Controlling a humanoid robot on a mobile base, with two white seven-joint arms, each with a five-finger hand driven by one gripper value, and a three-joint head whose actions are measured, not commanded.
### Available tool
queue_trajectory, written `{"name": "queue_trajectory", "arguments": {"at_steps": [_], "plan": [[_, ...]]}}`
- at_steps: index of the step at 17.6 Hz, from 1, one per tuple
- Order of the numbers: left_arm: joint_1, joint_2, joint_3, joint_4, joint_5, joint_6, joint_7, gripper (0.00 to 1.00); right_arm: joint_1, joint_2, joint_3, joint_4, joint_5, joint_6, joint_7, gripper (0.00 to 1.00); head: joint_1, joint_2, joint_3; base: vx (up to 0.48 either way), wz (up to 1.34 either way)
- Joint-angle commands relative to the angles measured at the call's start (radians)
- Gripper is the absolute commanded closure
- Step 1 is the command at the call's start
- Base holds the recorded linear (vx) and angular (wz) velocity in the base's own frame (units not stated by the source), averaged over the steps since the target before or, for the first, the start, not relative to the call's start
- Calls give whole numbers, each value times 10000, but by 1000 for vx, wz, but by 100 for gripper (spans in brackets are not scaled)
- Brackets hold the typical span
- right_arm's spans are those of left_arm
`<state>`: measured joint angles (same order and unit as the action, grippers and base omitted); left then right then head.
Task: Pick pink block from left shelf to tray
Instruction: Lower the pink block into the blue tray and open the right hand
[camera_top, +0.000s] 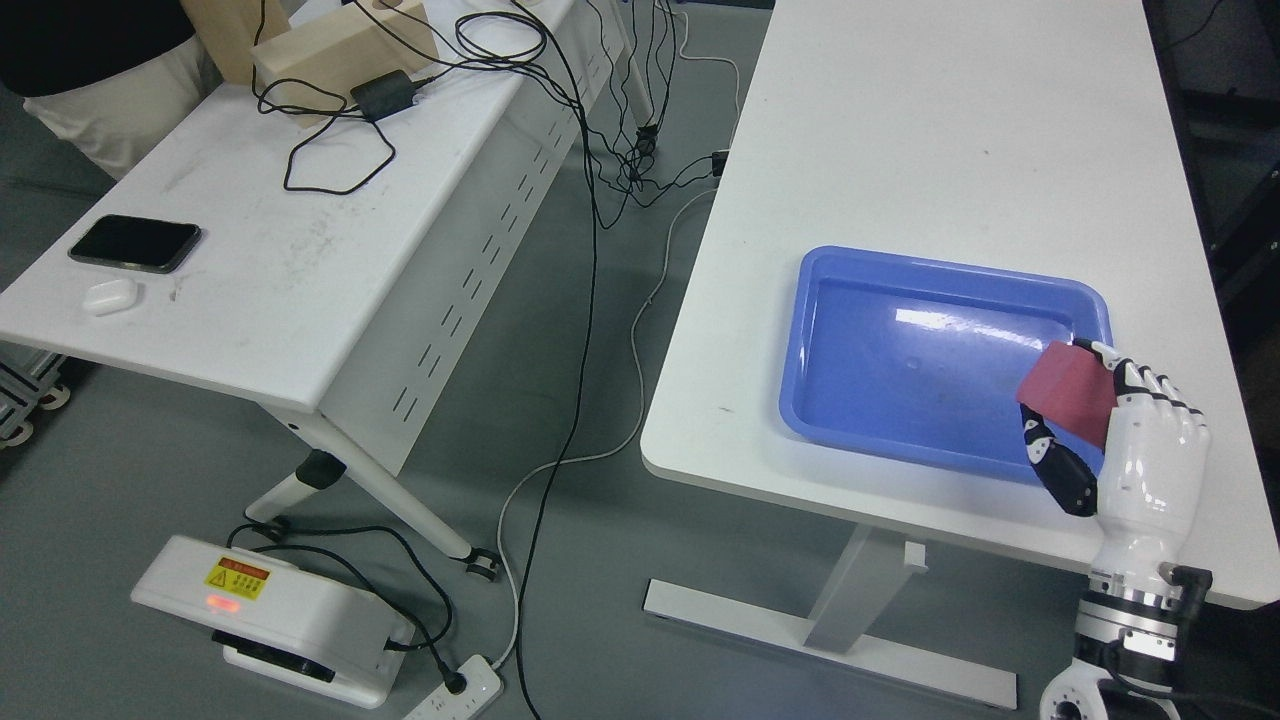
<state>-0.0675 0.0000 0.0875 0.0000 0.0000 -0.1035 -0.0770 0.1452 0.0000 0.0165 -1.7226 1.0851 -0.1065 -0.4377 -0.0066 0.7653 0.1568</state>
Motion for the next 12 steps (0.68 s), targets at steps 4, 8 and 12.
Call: {"name": "queue_trajectory", "arguments": {"at_steps": [4, 8, 12], "plan": [[0, 175, 0, -175, 77, 8, 3, 0, 6, -174, 938, 45, 10, -86, 1737, 85, 0, 0, 0, 198, -29], [0, 175, 0, -175, 77, 8, 3, 0, 6, -174, 1107, 60, -20, -71, 1815, 82, 0, 0, 0, 128, 0], [0, 175, 0, -175, 77, 8, 3, 0, 6, -174, 1139, 61, -1561, -55, 2563, 58, 0, 0, 0, 74, 0]]}}
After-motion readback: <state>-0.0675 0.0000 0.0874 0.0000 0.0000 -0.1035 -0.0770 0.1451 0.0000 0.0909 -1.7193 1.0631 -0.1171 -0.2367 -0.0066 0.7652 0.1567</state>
